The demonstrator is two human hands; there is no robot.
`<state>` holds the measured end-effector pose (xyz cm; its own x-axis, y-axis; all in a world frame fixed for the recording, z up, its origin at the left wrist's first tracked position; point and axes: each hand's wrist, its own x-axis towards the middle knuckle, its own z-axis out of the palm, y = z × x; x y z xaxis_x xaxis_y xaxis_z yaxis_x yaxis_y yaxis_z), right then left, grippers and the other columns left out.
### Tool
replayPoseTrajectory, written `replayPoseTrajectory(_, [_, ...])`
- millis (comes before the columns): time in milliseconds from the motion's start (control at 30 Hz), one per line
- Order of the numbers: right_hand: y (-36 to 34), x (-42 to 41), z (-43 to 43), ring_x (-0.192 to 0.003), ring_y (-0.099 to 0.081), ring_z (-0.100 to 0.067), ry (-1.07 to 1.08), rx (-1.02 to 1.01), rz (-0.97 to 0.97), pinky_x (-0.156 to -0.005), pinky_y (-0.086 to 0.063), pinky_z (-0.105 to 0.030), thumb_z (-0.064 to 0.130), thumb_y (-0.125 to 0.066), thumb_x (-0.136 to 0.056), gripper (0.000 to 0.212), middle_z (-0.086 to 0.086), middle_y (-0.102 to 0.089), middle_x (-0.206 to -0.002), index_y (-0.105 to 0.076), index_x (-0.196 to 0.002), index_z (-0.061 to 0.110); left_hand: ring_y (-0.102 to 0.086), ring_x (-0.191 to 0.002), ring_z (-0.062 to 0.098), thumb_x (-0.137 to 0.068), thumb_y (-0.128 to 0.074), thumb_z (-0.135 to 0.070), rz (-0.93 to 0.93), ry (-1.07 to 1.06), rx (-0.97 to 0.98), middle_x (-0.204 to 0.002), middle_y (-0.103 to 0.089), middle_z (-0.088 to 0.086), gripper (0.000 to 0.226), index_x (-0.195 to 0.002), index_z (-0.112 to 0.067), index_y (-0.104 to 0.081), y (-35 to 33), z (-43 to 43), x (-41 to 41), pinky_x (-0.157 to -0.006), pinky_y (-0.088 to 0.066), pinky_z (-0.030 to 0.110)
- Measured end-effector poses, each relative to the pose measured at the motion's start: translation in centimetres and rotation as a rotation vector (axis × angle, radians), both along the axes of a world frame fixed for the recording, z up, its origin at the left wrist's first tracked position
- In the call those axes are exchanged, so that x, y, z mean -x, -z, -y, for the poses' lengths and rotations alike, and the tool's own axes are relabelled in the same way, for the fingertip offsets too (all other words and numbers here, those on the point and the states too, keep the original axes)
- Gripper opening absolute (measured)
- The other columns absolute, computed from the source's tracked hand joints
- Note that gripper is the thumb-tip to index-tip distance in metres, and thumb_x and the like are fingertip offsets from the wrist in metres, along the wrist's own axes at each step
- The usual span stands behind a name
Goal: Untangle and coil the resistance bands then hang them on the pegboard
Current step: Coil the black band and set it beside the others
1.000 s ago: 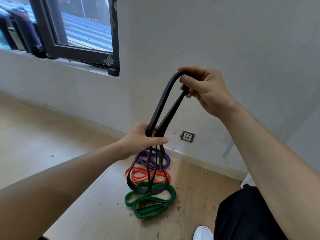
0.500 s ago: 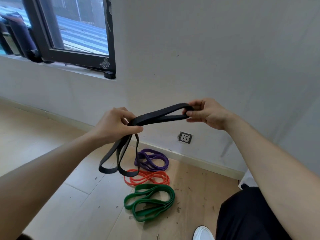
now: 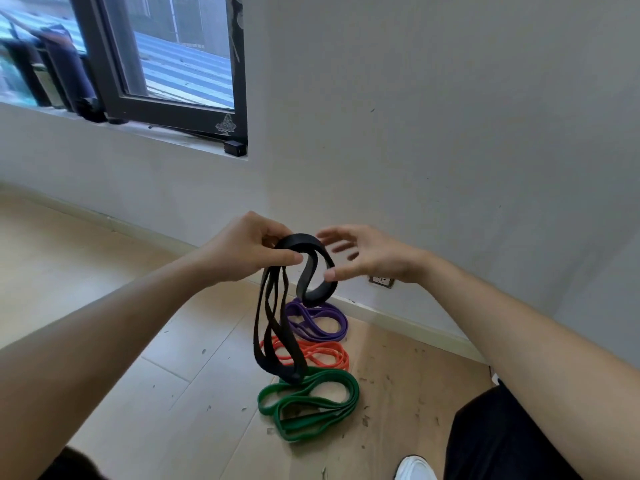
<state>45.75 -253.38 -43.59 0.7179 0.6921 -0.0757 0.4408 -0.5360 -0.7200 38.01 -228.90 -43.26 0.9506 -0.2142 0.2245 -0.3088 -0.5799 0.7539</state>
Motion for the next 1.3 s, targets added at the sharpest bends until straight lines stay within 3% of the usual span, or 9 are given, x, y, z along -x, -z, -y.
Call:
replayPoseTrajectory(100, [-0.7, 1.8, -2.3, -0.112, -0.063, -0.004, -0.095, -0.080, 0.060, -0.100, -0.047, -0.027, 0.035, -0.079, -0.086, 0.048, 0.008, -0.070, -0.119, -0.064, -0.129, 0.020, -0.067, -0.074, 0.034, -0.081, -0.083, -0.039, 0.016, 0.036, -0.030, -0.077, -0.073, 0.013, 0.022, -0.095, -0.022, -0.081, -0.1, 0.3, 0.2, -0.070, -0.051, 0.051])
replayPoseTrajectory(200, [-1.0, 2.5, -3.1, -0.087, -0.068, -0.021, -0.096, -0.071, 0.084, -0.078, -0.051, -0.028, 0.030, -0.076, -0.090, 0.028, -0.008, -0.073, -0.093, -0.073, -0.112, 0.015, -0.069, -0.072, 0.028, -0.072, -0.080, -0.051, -0.015, 0.046, -0.066, -0.076, -0.074, 0.010, 0.033, -0.093, -0.025, -0.081, 0.0, 0.0, 0.3, -0.072, -0.054, 0.050])
replayPoseTrajectory(333, [-1.8, 2.6, -2.7, -0.068, -0.066, -0.016, -0.051, -0.020, 0.162, -0.061, -0.046, -0.016, 0.029, -0.074, -0.092, 0.020, -0.009, -0.073, -0.079, -0.074, -0.100, 0.010, -0.078, -0.079, 0.016, -0.073, -0.090, -0.023, -0.053, -0.003, -0.008, -0.083, -0.080, -0.003, 0.027, -0.098, -0.024, -0.077, 0.5, -0.1, 0.3, -0.087, -0.062, 0.048])
replayPoseTrajectory(567, [-2.6, 2.7, -2.1, -0.078, -0.063, -0.016, -0.052, -0.212, 0.164, -0.073, -0.057, -0.033, 0.018, -0.069, -0.096, 0.017, -0.011, -0.069, -0.087, -0.071, -0.108, 0.007, -0.074, -0.089, 0.017, -0.079, -0.086, -0.016, -0.083, 0.046, 0.007, -0.092, -0.079, 0.002, 0.023, -0.100, -0.018, -0.076, 2.3, 0.3, 0.6, -0.087, -0.058, 0.037])
replayPoseTrajectory(700, [-3.1, 2.5, -1.4, -0.076, -0.058, -0.013, 0.003, -0.380, 0.142, -0.070, -0.055, -0.027, 0.015, -0.066, -0.097, 0.018, -0.014, -0.063, -0.086, -0.070, -0.109, 0.003, -0.070, -0.096, 0.023, -0.085, -0.081, -0.022, -0.090, 0.027, 0.103, -0.099, -0.077, 0.000, 0.022, -0.107, -0.024, -0.077, 2.9, 0.8, 0.3, -0.090, -0.056, 0.037])
replayPoseTrajectory(833, [-3.2, 2.0, -0.6, -0.067, -0.054, -0.015, 0.040, -0.484, 0.088, -0.067, -0.051, -0.030, 0.014, -0.065, -0.098, 0.016, -0.001, -0.060, -0.078, -0.070, -0.108, 0.003, -0.069, -0.104, 0.005, -0.086, -0.075, -0.035, -0.217, 0.067, 0.235, -0.115, -0.074, -0.012, 0.038, -0.124, -0.031, -0.070, 2.3, 2.2, 0.3, -0.088, -0.054, 0.027])
replayPoseTrajectory(933, [-3.4, 1.8, 0.0, -0.065, -0.050, -0.016, 0.055, -0.552, 0.027, -0.065, -0.048, -0.030, 0.013, -0.064, -0.098, 0.018, 0.002, -0.054, -0.071, -0.068, -0.109, 0.000, -0.067, -0.107, 0.000, -0.087, -0.071, -0.040, -0.234, 0.076, 0.289, -0.114, -0.074, -0.014, 0.036, -0.121, -0.028, -0.071, 1.9, 3.2, 0.3, -0.089, -0.048, 0.023])
replayPoseTrajectory(1100, [-3.8, 1.2, 1.4, -0.063, -0.050, -0.016, 0.090, -0.655, -0.059, -0.066, -0.048, -0.029, 0.027, -0.069, -0.087, 0.020, -0.005, -0.050, -0.075, -0.070, -0.099, 0.012, -0.072, -0.105, 0.012, -0.090, -0.074, -0.025, -0.174, 0.019, 0.395, -0.105, -0.078, 0.001, 0.024, -0.113, -0.020, -0.071, 1.6, 3.6, 0.4, -0.094, -0.051, 0.026])
replayPoseTrajectory(1300, [-2.9, 0.0, 3.3, -0.070, -0.055, -0.018, 0.111, -0.565, -0.125, -0.074, -0.052, -0.032, 0.024, -0.067, -0.088, 0.020, -0.001, -0.056, -0.077, -0.070, -0.101, 0.009, -0.075, -0.090, 0.018, -0.085, -0.080, -0.023, -0.114, -0.061, 0.395, -0.089, -0.078, 0.004, 0.024, -0.108, -0.020, -0.075, 1.0, 2.4, 0.6, -0.086, -0.057, 0.030])
